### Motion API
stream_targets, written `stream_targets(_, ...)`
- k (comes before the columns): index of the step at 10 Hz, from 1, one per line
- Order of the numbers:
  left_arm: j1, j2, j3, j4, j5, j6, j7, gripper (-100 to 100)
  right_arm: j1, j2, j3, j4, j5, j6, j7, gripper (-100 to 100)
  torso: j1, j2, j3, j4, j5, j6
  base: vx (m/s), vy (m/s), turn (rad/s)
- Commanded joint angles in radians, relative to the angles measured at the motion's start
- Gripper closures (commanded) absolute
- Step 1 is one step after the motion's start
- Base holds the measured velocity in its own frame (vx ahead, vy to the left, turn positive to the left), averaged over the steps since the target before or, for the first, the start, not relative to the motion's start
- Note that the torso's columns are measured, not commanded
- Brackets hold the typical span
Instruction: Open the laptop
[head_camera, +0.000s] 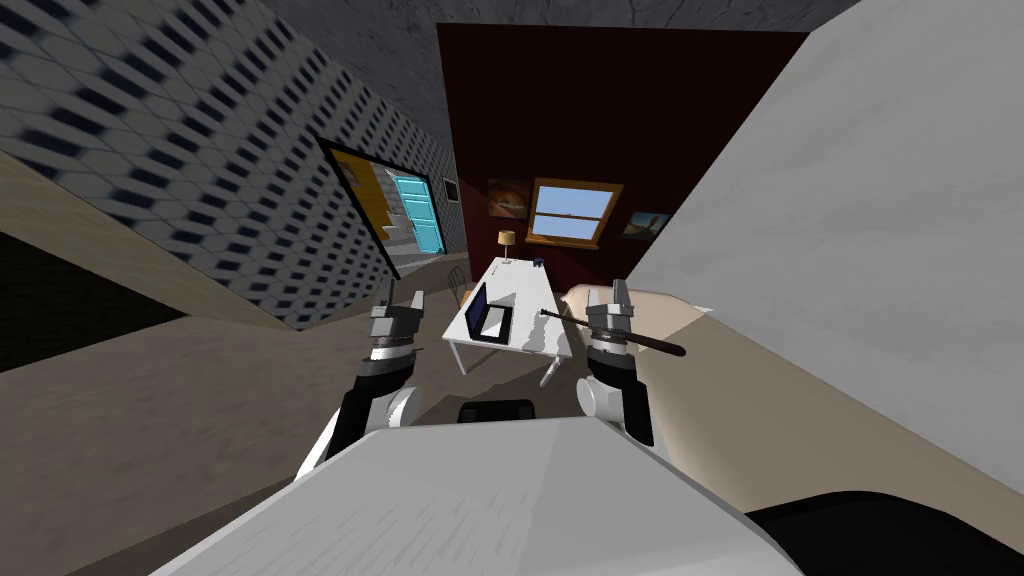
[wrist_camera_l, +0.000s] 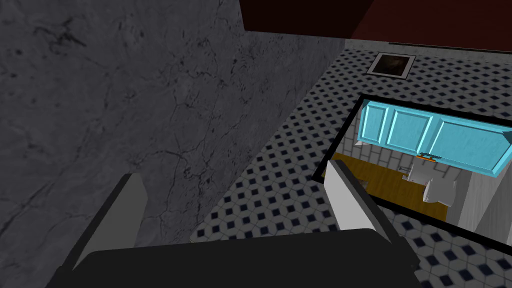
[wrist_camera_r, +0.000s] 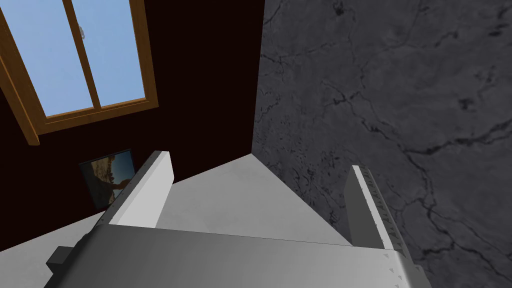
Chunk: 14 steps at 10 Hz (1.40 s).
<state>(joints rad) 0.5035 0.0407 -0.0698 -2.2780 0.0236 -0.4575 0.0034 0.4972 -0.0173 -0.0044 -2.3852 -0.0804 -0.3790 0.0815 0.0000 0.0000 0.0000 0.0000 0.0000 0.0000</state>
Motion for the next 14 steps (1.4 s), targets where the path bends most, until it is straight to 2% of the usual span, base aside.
stream_targets(1,0.000,0.000,0.000,0.000,0.000,0.000,0.000,0,0.000,0.000,0.000,0.000,0.000,0.000,0.000,0,0.000,0.040,-0.082,0.041,0.000,0.000,0.000,0.000,0.000)
stream_targets(9,0.000,0.000,0.000,0.000,0.000,0.000,0.000,0,0.000,0.000,0.000,0.000,0.000,0.000,0.000,0,0.000,0.618,-1.234,0.617,0.000,0.000,0.000,0.000,0.000)
stream_targets(10,-0.001,0.031,0.000,0.000,-0.004,0.018,-0.001,-100,0.000,0.000,0.000,0.000,0.000,0.000,0.000,0,0.000,0.691,-1.382,0.691,0.000,0.000,0.017,-0.002,-0.018)
stream_targets(11,-0.002,0.055,0.001,0.001,-0.010,0.041,-0.003,-100,0.000,0.000,0.000,0.000,0.000,0.000,0.000,0,0.000,0.725,-1.451,0.724,0.000,0.000,0.031,-0.005,-0.050)
stream_targets(14,-0.004,0.087,0.003,0.004,-0.025,0.104,-0.008,-100,0.000,0.000,0.000,0.000,0.000,0.000,0.000,0,0.000,0.737,-1.476,0.737,0.000,0.000,0.037,-0.007,-0.044)
